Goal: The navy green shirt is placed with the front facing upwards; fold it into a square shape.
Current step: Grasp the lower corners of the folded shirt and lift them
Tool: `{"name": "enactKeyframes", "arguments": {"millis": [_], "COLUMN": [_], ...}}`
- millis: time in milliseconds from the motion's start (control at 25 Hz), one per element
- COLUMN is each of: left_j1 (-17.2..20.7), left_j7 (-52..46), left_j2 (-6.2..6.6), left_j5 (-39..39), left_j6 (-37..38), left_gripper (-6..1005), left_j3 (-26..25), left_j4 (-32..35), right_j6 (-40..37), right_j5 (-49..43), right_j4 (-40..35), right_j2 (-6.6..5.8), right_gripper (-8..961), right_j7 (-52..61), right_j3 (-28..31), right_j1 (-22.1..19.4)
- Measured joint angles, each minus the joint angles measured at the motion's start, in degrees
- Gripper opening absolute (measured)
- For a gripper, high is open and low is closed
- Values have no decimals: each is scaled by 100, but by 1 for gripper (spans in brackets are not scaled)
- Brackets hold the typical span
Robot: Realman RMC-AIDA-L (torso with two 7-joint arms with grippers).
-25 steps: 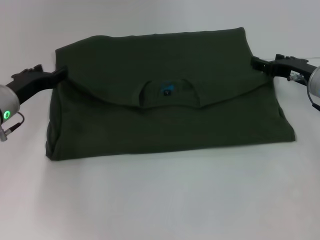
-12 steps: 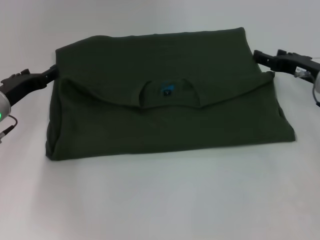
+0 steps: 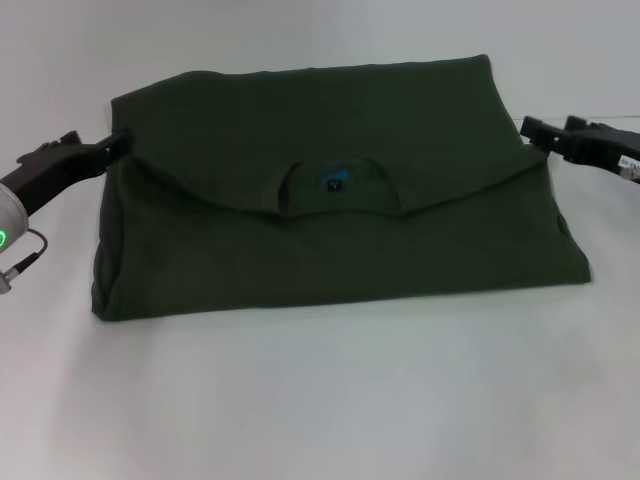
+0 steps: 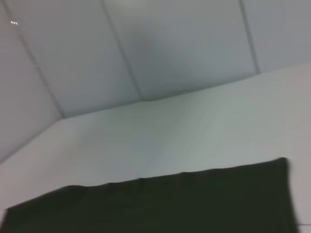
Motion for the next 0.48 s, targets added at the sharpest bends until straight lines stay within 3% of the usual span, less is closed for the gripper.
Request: {"name": "enactKeyframes", "arguments": {"millis": [160, 320, 480], "left_j1": [172, 586, 952], "left_j7": [-34, -695, -1078], "left_j2": [38, 181, 249], "left_j5": [-11, 10, 148], "left_j6": [490, 1012, 1932], "left_gripper": [888, 886, 884], "left_j3": [200, 1063, 1388], "left_j4": [200, 753, 1365], "right_j6": [-704, -1341, -2008], "right_j5": [10, -4, -11], "right_j4": [-14, -93, -235], "right_j2": [-15, -35, -38], "right_gripper": [825, 825, 824], "right_j7": [-140, -450, -760], "right_j3": [-30, -93, -316], "right_j1": [-102, -247, -432]}}
